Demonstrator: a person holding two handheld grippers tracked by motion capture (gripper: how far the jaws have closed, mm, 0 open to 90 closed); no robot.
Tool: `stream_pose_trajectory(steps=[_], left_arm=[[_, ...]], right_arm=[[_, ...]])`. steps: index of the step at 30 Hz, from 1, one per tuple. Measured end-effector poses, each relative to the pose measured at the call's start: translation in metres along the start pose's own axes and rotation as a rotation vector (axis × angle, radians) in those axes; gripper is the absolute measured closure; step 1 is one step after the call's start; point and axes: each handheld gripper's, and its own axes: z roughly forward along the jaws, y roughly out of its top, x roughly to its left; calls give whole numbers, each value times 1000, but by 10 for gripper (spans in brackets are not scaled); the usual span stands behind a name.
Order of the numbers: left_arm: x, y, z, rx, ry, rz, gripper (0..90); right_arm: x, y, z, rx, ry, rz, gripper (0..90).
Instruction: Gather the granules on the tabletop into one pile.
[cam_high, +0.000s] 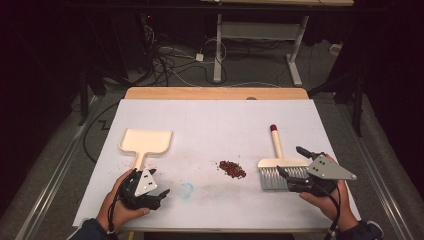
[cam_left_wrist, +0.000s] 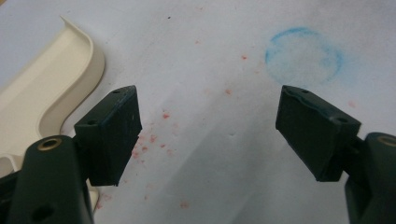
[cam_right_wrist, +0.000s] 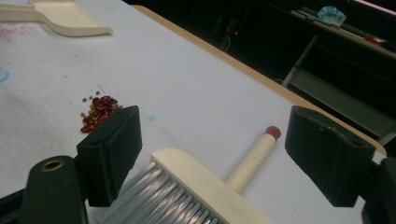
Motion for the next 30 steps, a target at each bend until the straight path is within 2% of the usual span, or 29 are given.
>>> stream_pose_trajectory(steps=[7, 11, 14, 17, 22, 26, 30], left_arm=[[0, 0, 0, -3, -2, -2, 216], [-1, 1, 1, -5, -3, 2, 216], [-1, 2, 1, -6, -2, 0, 216], [0, 2, 1, -12, -6, -8, 216], [1, 3, 0, -23, -5, -12, 216], [-1, 3, 0, -16, 5, 4, 212], [-3, 3, -2, -26, 8, 8, 212]], right_arm=[[6, -11, -2, 6, -2, -30, 174], [9, -21, -3, 0, 7, -11, 170], [11, -28, -3, 11, 3, -27, 167], [14, -38, -3, 16, 27, 6, 167], [23, -53, 0, 77, 68, -8, 168], [27, -53, -1, 71, 87, -12, 168], [29, -50, -4, 55, 87, -8, 168]])
